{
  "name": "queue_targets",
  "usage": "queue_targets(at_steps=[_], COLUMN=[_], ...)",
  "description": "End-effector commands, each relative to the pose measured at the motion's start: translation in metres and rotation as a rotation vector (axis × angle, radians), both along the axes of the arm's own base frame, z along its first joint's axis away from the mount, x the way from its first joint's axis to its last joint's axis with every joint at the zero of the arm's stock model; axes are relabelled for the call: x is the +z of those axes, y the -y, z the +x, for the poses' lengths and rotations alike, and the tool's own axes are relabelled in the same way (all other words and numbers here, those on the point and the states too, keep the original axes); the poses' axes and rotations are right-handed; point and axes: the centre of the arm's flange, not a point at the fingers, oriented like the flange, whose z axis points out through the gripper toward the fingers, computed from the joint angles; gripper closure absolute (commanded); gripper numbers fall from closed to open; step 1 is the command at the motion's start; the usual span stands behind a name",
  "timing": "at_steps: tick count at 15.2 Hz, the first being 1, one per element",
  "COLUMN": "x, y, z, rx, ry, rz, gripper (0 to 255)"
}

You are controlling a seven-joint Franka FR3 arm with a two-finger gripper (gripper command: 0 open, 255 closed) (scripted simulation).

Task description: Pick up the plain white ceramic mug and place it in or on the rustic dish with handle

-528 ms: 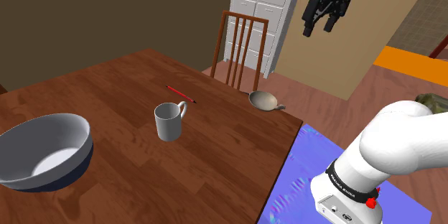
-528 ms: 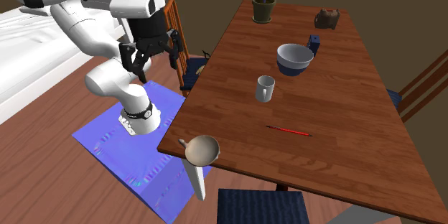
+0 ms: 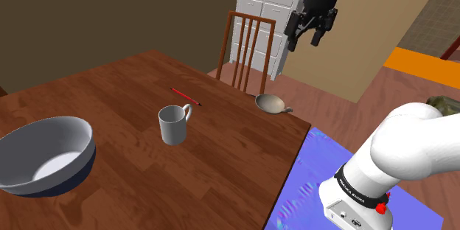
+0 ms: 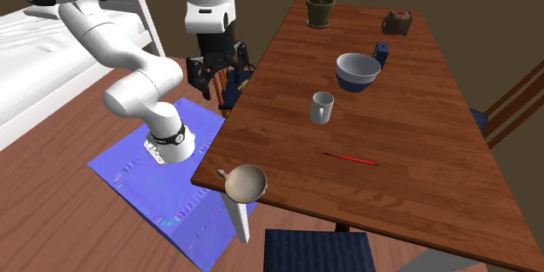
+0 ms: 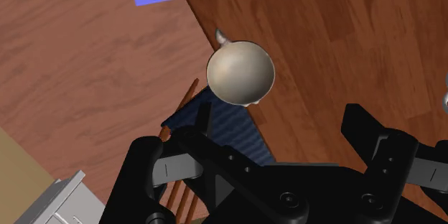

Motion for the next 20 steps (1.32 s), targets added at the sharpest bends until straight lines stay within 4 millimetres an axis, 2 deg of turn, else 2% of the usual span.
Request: queue_targets(at_steps=[1, 20], x=[-0.011, -0.122], y=[-0.022, -0.23], z=[0.007, 0.083], rx=[-0.012, -0.102], ry=[0.002, 0.02], rz=[0.004, 0.029], gripper=[0, 0])
